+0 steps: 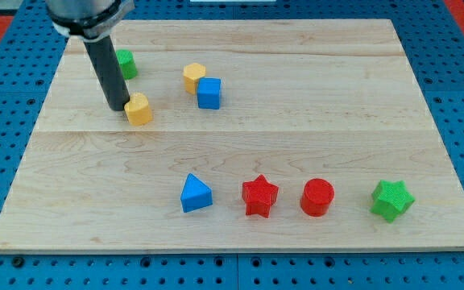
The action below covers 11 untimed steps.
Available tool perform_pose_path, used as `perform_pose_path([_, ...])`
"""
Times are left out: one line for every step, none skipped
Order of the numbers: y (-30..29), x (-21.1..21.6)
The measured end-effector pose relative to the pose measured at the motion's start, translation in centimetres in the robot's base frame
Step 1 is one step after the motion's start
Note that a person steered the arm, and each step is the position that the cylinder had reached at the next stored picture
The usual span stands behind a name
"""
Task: Keep blue triangle and yellow heart parallel to each other
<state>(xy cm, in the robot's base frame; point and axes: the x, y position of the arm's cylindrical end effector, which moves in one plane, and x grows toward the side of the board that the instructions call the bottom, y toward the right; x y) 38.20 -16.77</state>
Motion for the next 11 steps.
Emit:
perform_pose_path([3.2,-0.5])
perform_pose_path([5.7,1.0])
perform_pose_path([7.1,4.1])
perform_pose_path([6.2,7.3])
perform_pose_path([4.0,6.7])
perform_pose_path([2.6,4.5])
perform_pose_path([2.7,6.7])
perform_pose_path([2.7,10.9])
perform_pose_path([3.1,13.3])
perform_pose_path([3.4,10.8])
perform_pose_path([5.7,10.5])
